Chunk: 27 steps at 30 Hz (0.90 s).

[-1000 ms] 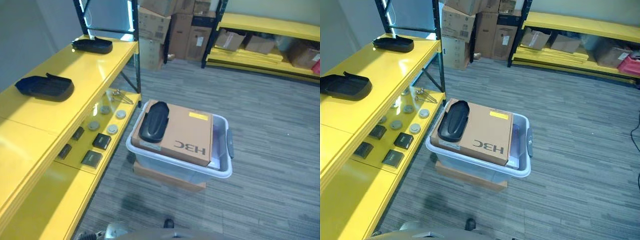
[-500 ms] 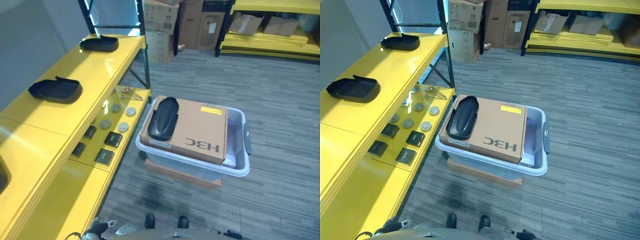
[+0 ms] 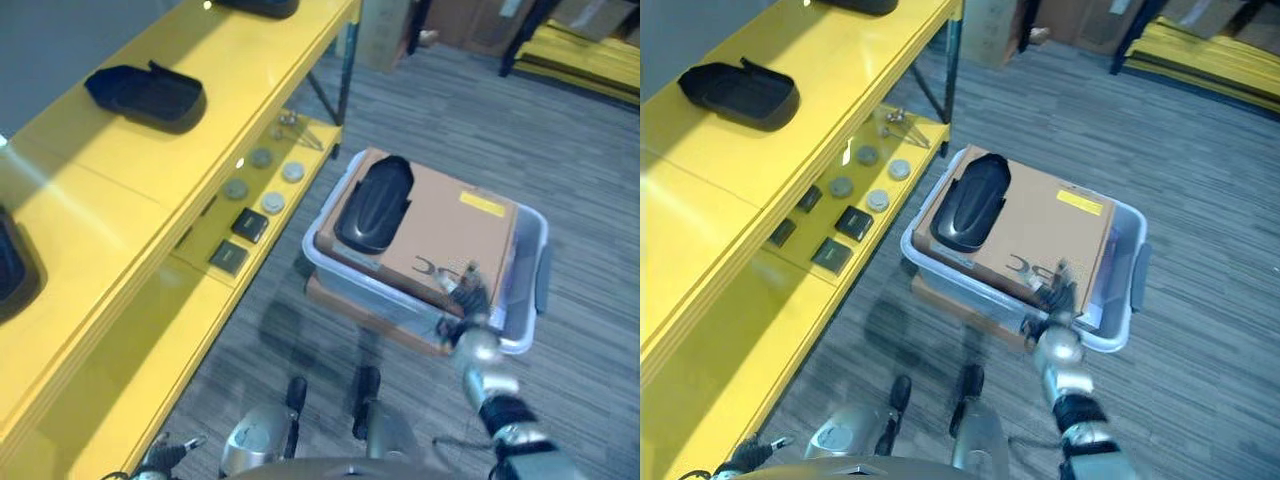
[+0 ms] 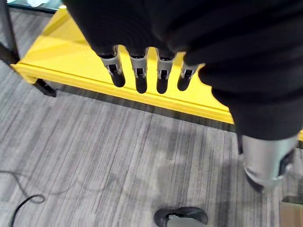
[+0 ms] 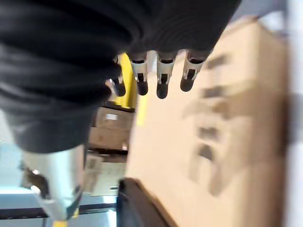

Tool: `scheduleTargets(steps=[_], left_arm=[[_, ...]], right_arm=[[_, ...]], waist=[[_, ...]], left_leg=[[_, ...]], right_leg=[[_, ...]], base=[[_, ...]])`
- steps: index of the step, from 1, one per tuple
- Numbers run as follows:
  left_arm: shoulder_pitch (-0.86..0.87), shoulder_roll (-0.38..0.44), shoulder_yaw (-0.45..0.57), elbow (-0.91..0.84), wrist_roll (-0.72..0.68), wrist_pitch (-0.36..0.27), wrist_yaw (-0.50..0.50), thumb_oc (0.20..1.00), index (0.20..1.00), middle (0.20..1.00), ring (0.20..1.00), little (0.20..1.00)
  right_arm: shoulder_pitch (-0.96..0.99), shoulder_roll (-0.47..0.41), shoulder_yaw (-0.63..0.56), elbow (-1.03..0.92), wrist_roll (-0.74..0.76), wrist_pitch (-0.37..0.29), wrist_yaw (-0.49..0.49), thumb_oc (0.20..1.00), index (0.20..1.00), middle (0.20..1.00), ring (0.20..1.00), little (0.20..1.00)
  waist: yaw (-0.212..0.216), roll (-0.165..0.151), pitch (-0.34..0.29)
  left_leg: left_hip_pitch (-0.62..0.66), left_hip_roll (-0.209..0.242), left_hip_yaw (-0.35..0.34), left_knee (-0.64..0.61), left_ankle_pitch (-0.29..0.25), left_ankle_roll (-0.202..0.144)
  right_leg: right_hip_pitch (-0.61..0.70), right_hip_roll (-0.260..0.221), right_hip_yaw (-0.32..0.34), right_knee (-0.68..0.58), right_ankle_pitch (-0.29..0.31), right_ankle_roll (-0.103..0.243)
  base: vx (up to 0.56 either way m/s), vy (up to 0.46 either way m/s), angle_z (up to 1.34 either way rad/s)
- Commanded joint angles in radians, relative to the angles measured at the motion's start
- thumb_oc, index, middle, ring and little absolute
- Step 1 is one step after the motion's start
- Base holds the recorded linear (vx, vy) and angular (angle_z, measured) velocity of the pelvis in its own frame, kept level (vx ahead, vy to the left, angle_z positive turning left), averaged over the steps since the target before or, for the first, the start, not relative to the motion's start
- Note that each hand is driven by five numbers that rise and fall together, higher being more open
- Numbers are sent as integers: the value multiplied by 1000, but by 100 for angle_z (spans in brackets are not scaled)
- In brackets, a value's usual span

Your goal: Move parts from the plastic box to the shelf.

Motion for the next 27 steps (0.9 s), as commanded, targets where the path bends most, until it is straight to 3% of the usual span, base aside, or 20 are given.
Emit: scheduleTargets(steps=[1,6,12,18,27], left_arm=[[-19,16,-14,19,-38,-27,-27,1000,1000,1000,1000,1000],[16,27,3,16,4,-41,-58,1000,1000,1000,1000,1000],[29,19,-23,16,-5,-74,-82,1000,1000,1000,1000,1000],[6,12,-69,17,-27,-108,-77,1000,1000,1000,1000,1000],[-1,-3,-102,21,-26,-94,-68,1000,1000,1000,1000,1000]], right_arm=[[-72,-152,-31,-8,31,-49,-102,1000,1000,1000,1000,1000],[-151,-274,-65,-49,-13,47,-132,1000,1000,1000,1000,1000],[-260,-306,-10,64,0,78,-95,1000,1000,1000,1000,1000],[-378,-285,69,212,13,59,-102,1000,1000,1000,1000,1000],[-486,-217,178,315,4,60,-122,1000,1000,1000,1000,1000]], waist=[[19,25,-27],[52,40,-30],[73,68,-3],[97,88,32],[136,106,54]], left_leg=[[-29,43,9,-22,-33,-19],[-17,54,-18,-62,-10,-45],[-60,41,-23,-28,-7,-50],[-103,24,-28,-7,-3,-50],[-116,15,-20,-11,3,-50]], right_leg=[[28,27,-34,-34,43,24],[67,21,-80,-64,31,26],[30,-6,-88,-19,16,20],[0,-25,-95,-5,17,18],[3,-45,-110,-19,23,22]], base=[[15,-68,51],[91,29,19],[-1,135,9],[-52,89,7],[-19,71,5]])
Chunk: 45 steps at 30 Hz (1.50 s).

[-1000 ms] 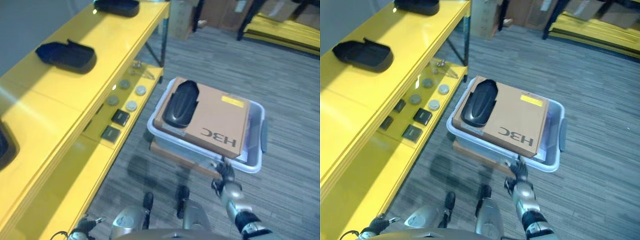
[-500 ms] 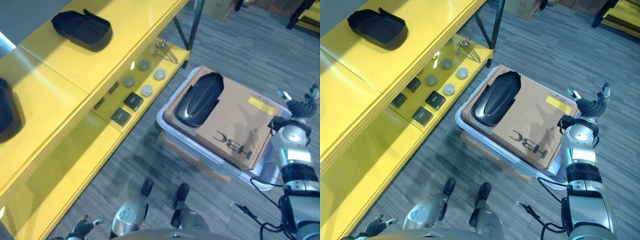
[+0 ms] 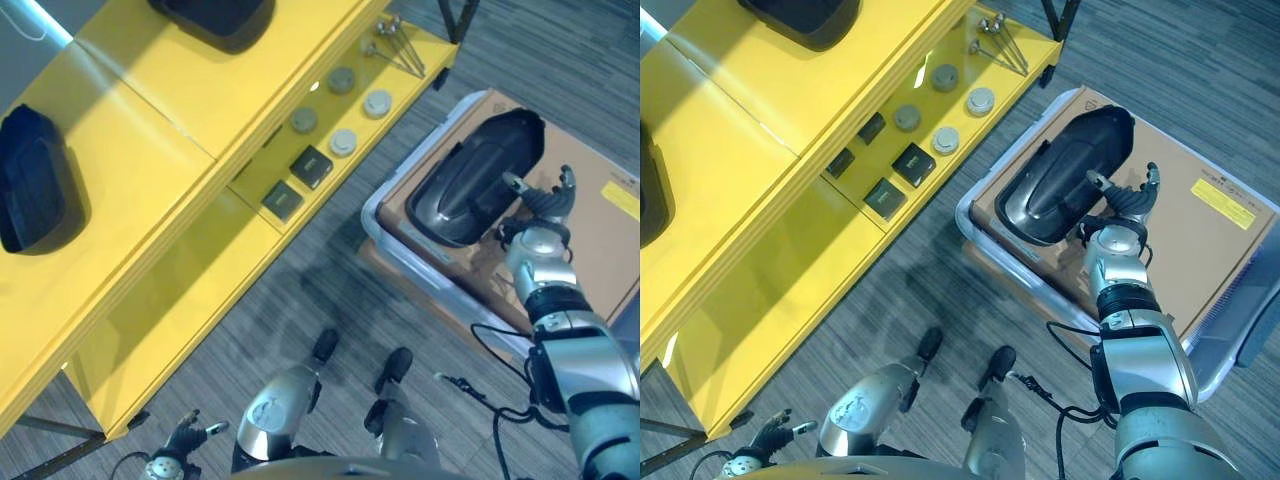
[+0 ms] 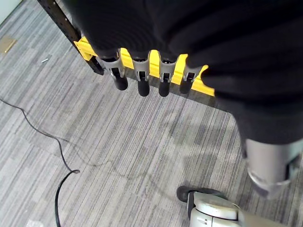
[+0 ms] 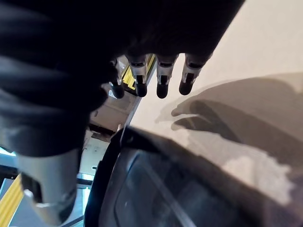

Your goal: Move parts from the plastic box to the shelf.

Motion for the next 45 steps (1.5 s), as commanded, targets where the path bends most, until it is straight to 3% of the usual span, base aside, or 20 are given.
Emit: scheduleTargets(steps=[1,4,11,20,35,36,37,38,39,45], left_arm=[[35,32,-25,30,-8,6,10,1000,1000,1000,1000,1000],[46,31,-20,31,-9,5,1,1000,1000,1000,1000,1000],[68,27,-1,20,-23,16,-20,1000,1000,1000,1000,1000],[71,23,1,24,-15,3,-35,1000,1000,1000,1000,1000],[55,40,-13,-2,-51,-16,-35,1000,1000,1000,1000,1000],[53,41,-15,-3,-55,-13,-35,1000,1000,1000,1000,1000],[52,41,-14,-3,-56,-12,-37,1000,1000,1000,1000,1000],[50,40,-14,-1,-55,-13,-38,1000,1000,1000,1000,1000],[50,40,-13,0,-54,-16,-39,1000,1000,1000,1000,1000],[48,36,-14,-3,-64,-23,-37,1000,1000,1000,1000,1000]], right_arm=[[5,-54,51,-34,2,-48,-20,1000,1000,1000,1000,1000],[3,-48,63,-40,-25,-36,-21,1000,1000,1000,1000,1000],[34,-34,94,-18,-88,74,-29,1000,1000,1000,1000,1000],[86,-34,122,128,-160,81,-30,1000,1000,1000,1000,1000],[39,-46,163,152,-138,103,-26,1000,1000,1000,1000,1000],[31,-44,167,145,-136,118,-25,893,893,893,893,893],[28,-43,170,144,-138,121,-26,893,893,893,893,893],[24,-41,174,143,-142,126,-28,448,448,448,448,448],[20,-39,180,138,-141,136,-30,200,200,200,200,200],[12,-40,195,147,-148,145,-32,200,200,200,200,200]], waist=[[-2,-2,-64],[0,0,-65],[4,-2,-74],[16,-4,-64],[34,-2,-23],[35,-2,-21],[36,-3,-20],[36,-3,-19],[37,-3,-17],[39,-4,-14]], left_leg=[[-48,29,50,-5,-9,-10],[-44,30,53,-9,-7,-11],[-31,32,61,-19,-4,-13],[-23,36,63,-17,-8,-16],[-77,27,51,14,-1,-14],[-81,27,51,16,-1,-14],[-82,26,51,16,-1,-14],[-84,25,51,16,0,-14],[-85,25,51,16,0,-13],[-89,23,54,21,-1,-12]], right_leg=[[-32,-47,1,141,-128,53],[-24,-50,1,136,-128,55],[0,-53,0,117,-124,60],[22,-55,-7,106,-122,63],[-11,-63,-13,126,-118,68],[-15,-65,-13,127,-117,69],[-16,-65,-13,126,-117,69],[-17,-65,-14,126,-117,69],[-18,-65,-14,125,-116,69],[-21,-69,-11,129,-116,71]], base=[[9,52,5],[13,51,6],[21,34,2],[2,0,0],[-20,12,5],[-23,20,4],[0,0,0],[0,0,0],[0,0,0],[0,0,0]])
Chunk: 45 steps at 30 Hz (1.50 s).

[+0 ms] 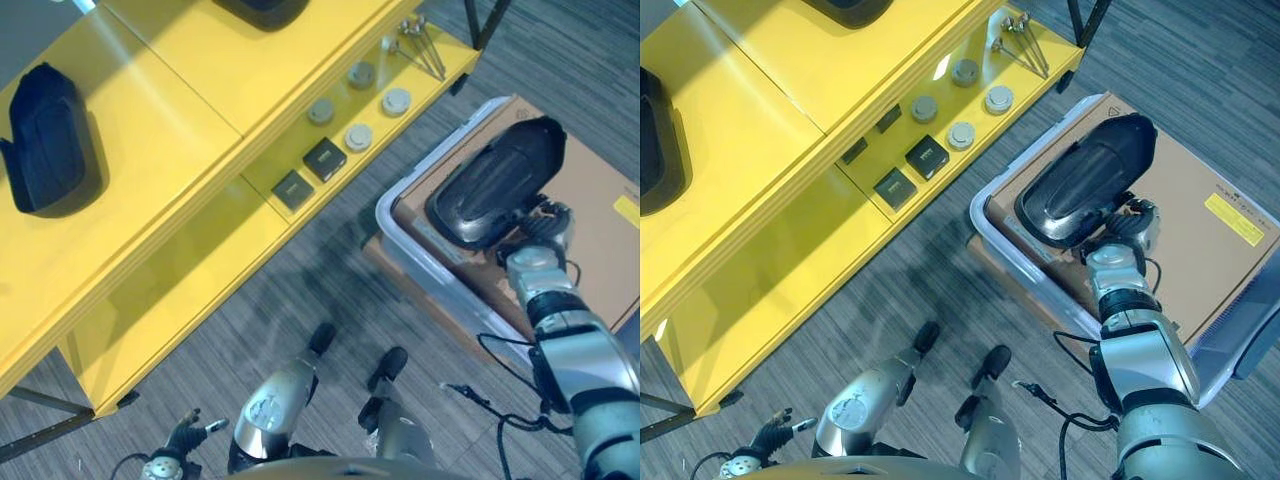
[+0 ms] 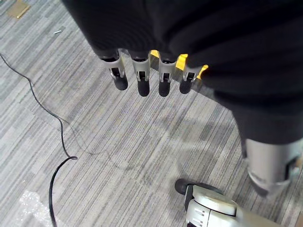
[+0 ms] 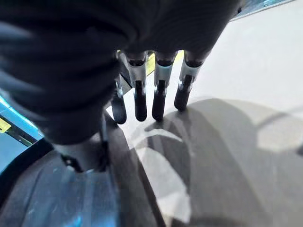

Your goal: Move parts from the plastic box to the shelf.

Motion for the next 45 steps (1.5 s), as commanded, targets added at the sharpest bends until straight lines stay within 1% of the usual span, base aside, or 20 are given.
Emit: scheduleTargets(steps=[1,10,14,16,19,20,21,23,24,27,30,34,36,37,39,40,41,42,43,45], left_arm=[[42,37,-50,1,-25,-12,6,1000,1000,1000,1000,1000],[43,42,-41,1,-49,-34,-1,1000,1000,1000,1000,1000],[43,40,-37,-3,-68,-50,8,1000,1000,1000,1000,1000],[46,40,-27,-4,-83,-68,9,1000,1000,1000,1000,1000],[50,43,-12,-14,-92,-75,3,1000,1000,1000,1000,1000],[56,46,2,-24,-95,-81,0,1000,1000,1000,1000,1000],[57,47,4,-26,-94,-84,0,1000,1000,1000,1000,1000],[64,47,16,-30,-88,-81,1,1000,1000,1000,1000,1000],[65,47,18,-31,-85,-82,1,1000,1000,1000,1000,1000],[79,45,50,-29,-52,-87,-5,1000,1000,1000,1000,1000],[83,38,61,-31,-27,-111,-7,1000,1000,1000,1000,1000],[73,25,69,-57,-18,-162,-23,1000,1000,1000,1000,1000],[62,18,72,-107,-24,-184,-32,1000,1000,1000,1000,1000],[53,16,74,-152,-45,-175,-45,1000,1000,1000,1000,1000],[35,18,83,-294,-89,-164,-70,1000,1000,1000,1000,1000],[24,27,80,-385,-143,-160,-102,1000,1000,1000,1000,1000],[14,36,78,-468,-173,-119,-106,1000,1000,1000,1000,1000],[-1,67,77,-622,-229,-66,-122,1000,1000,1000,1000,1000],[-5,72,78,-653,-241,-59,-126,1000,1000,1000,1000,1000],[-43,89,79,-771,-284,-19,-135,1000,1000,1000,1000,1000]], right_arm=[[26,-8,78,-6,10,4,27,200,200,200,200,200],[33,-26,67,1,26,-17,33,200,200,200,200,200],[42,-31,54,-14,58,-52,18,200,200,200,200,200],[52,-35,37,-32,74,-77,11,200,200,200,200,200],[74,-43,11,-62,109,-116,0,200,200,200,200,200],[100,-47,-19,-126,141,-136,-25,200,200,200,200,200],[104,-48,-22,-134,146,-148,-35,200,200,200,200,200],[129,-51,-60,-193,146,-142,-36,200,200,200,200,200],[134,-51,-66,-201,148,-153,-43,200,200,200,200,200],[207,-40,-135,-337,140,-149,-51,200,200,200,200,200],[263,-24,-171,-444,129,-139,-64,200,200,200,200,200],[325,-5,-200,-561,115,-117,-81,200,200,200,200,200],[361,6,-214,-623,99,-106,-82,200,200,200,200,200],[380,9,-225,-653,93,-98,-74,200,200,200,200,200],[440,21,-249,-727,72,-92,-58,200,200,200,200,200],[476,28,-261,-767,56,-91,-44,200,200,200,200,200],[500,35,-268,-794,40,-93,-36,200,200,200,200,200],[560,46,-279,-858,20,-93,-16,200,200,200,200,200],[573,49,-281,-871,13,-93,-9,200,200,200,200,200],[601,60,-273,-902,-22,-102,4,200,200,200,200,200]], waist=[[18,25,-28],[16,18,-29],[12,13,-36],[10,9,-44],[6,3,-57],[-1,-5,-73],[-2,-6,-75],[-11,-15,-94],[-12,-17,-97],[-34,-36,-135],[-54,-53,-164],[-82,-77,-207],[-98,-88,-228],[-105,-92,-237],[-123,-100,-255],[-132,-103,-262],[-140,-104,-267],[-155,-106,-278],[-158,-107,-281],[-174,-107,-290]], left_leg=[[-60,30,78,21,-29,5],[-54,32,81,20,-31,7],[-42,35,83,16,-33,6],[-30,37,82,11,-36,7],[-8,39,81,4,-40,6],[17,44,83,-5,-45,4],[20,44,83,-7,-45,4],[39,49,86,-19,-47,3],[41,50,87,-21,-47,3],[86,63,104,-42,-51,1],[120,75,123,-58,-57,1],[163,90,151,-74,-67,-1],[182,96,165,-81,-71,-2],[191,99,171,-86,-72,-3],[209,103,186,-91,-76,-3],[217,105,191,-94,-78,-3],[222,106,194,-95,-79,-1],[232,107,206,-98,-80,1],[235,107,209,-99,-80,1],[244,108,221,-101,-79,3]], right_leg=[[-19,-59,34,134,-127,61],[-14,-56,39,130,-124,63],[-1,-53,39,121,-123,62],[11,-50,39,116,-124,62],[32,-46,39,104,-124,63],[57,-40,41,91,-124,63],[59,-39,41,89,-124,63],[77,-33,43,73,-123,64],[79,-32,43,70,-123,64],[111,-15,60,50,-122,64],[135,-3,74,32,-120,63],[165,15,97,8,-115,61],[177,23,111,-3,-110,59],[181,26,115,-8,-108,59],[192,32,128,-22,-99,60],[197,35,134,-28,-93,60],[197,36,141,-30,-90,59],[199,40,155,-33,-84,60],[199,42,157,-33,-83,60],[199,46,169,-33,-77,60]], base=[[0,0,0],[0,0,0],[7,-34,0],[25,-46,1],[44,-56,1],[61,-79,-1],[71,-82,-2],[42,-43,-4],[51,-59,-4],[71,-83,-7],[52,-79,-27],[48,-89,-22],[34,-88,-33],[10,-72,-25],[-10,-92,-19],[-15,-86,-18],[-15,-82,-21],[-3,-50,-19],[-12,-48,-23],[-24,-38,-17]])
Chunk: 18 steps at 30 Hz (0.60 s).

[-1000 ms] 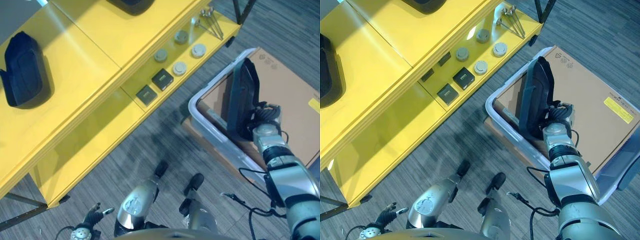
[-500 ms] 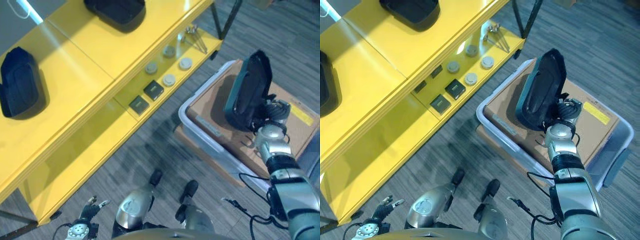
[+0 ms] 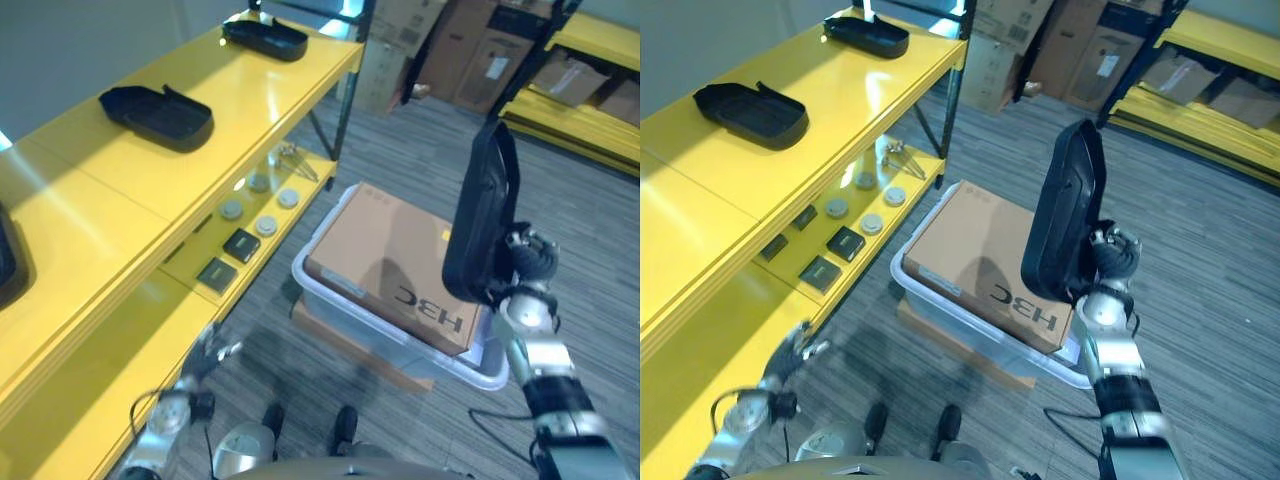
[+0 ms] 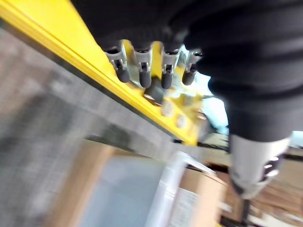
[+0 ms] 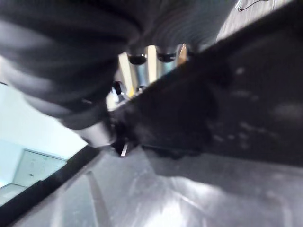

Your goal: Move parts from the plastic box to the shelf.

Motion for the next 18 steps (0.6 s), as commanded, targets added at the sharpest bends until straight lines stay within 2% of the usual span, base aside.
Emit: scheduleTargets(steps=[1,2,3,4,7,8,9,11,12,13,16,18], left_arm=[[-100,7,-28,-40,-138,62,-39,1000,1000,1000,1000,1000],[-129,8,-33,-80,-157,90,-29,1000,1000,1000,1000,1000],[-206,1,-54,-146,-219,157,-10,1000,1000,1000,1000,1000],[-218,-1,-59,-153,-233,165,-12,1000,1000,1000,1000,1000],[-317,-24,-92,-182,-285,248,-4,1000,1000,1000,1000,1000],[-384,-41,-117,-183,-312,323,5,1000,1000,1000,1000,1000],[-391,-44,-121,-181,-318,342,1,1000,1000,1000,1000,1000],[-437,-57,-152,-172,-352,428,9,1000,1000,1000,1000,1000],[-471,-70,-182,-150,-372,494,23,1000,1000,1000,1000,1000],[-474,-71,-184,-148,-375,498,24,1000,1000,1000,1000,1000],[-519,-100,-225,-90,-414,588,55,1000,1000,1000,1000,1000],[-543,-114,-247,-44,-403,614,73,1000,1000,1000,1000,1000]], right_arm=[[-57,-60,15,-33,-112,-68,28,200,200,200,200,200],[-58,-58,28,-35,-118,-69,28,200,200,200,200,200],[-73,-55,60,-33,-121,-67,35,200,200,200,200,200],[-77,-56,66,-33,-123,-65,36,200,200,200,200,200],[-129,-49,113,-7,-127,-46,43,200,200,200,200,200],[-175,-43,152,15,-130,-29,45,200,200,200,200,200],[-181,-42,157,18,-130,-27,44,200,200,200,200,200],[-215,-35,186,35,-132,-14,48,200,200,200,200,200],[-242,-31,208,51,-123,-7,51,200,200,200,200,200],[-244,-31,209,52,-122,-7,51,200,200,200,200,200],[-276,-21,242,79,-116,-7,63,200,200,200,200,200],[-289,-18,257,95,-112,-10,72,200,200,200,200,200]], waist=[[-6,43,-81],[-12,43,-84],[-27,44,-90],[-29,45,-91],[-47,49,-100],[-61,54,-108],[-62,55,-109],[-74,61,-115],[-84,64,-122],[-85,65,-123],[-106,70,-136],[-116,73,-142]], left_leg=[[-9,58,91,-4,-34,-11],[-6,57,95,-3,-34,-10],[3,56,109,-1,-36,-9],[4,55,111,0,-36,-8],[13,53,126,1,-37,-6],[19,52,133,-1,-35,-5],[20,51,134,-1,-35,-5],[24,50,139,-3,-33,-4],[27,49,145,-4,-32,-3],[27,49,145,-4,-33,-3],[33,48,160,-8,-34,-2],[36,48,169,-11,-35,0]], right_leg=[[27,4,26,-6,-64,68],[27,5,30,-6,-63,68],[29,6,39,-6,-59,70],[29,6,40,-6,-58,71],[30,6,49,-6,-55,73],[30,7,59,-6,-53,75],[30,7,60,-6,-53,75],[30,8,68,-6,-51,77],[27,10,76,-6,-50,79],[27,10,76,-6,-50,79],[22,12,91,-6,-51,82],[19,15,102,-6,-51,82]], base=[[-32,-33,-20],[-49,-36,-30],[-38,-21,-35],[-46,-22,-32],[-35,-3,-22],[-35,17,-17],[-33,21,-18],[-17,15,-19],[-10,12,-12],[-7,10,-10],[5,9,-11],[14,6,-9]])
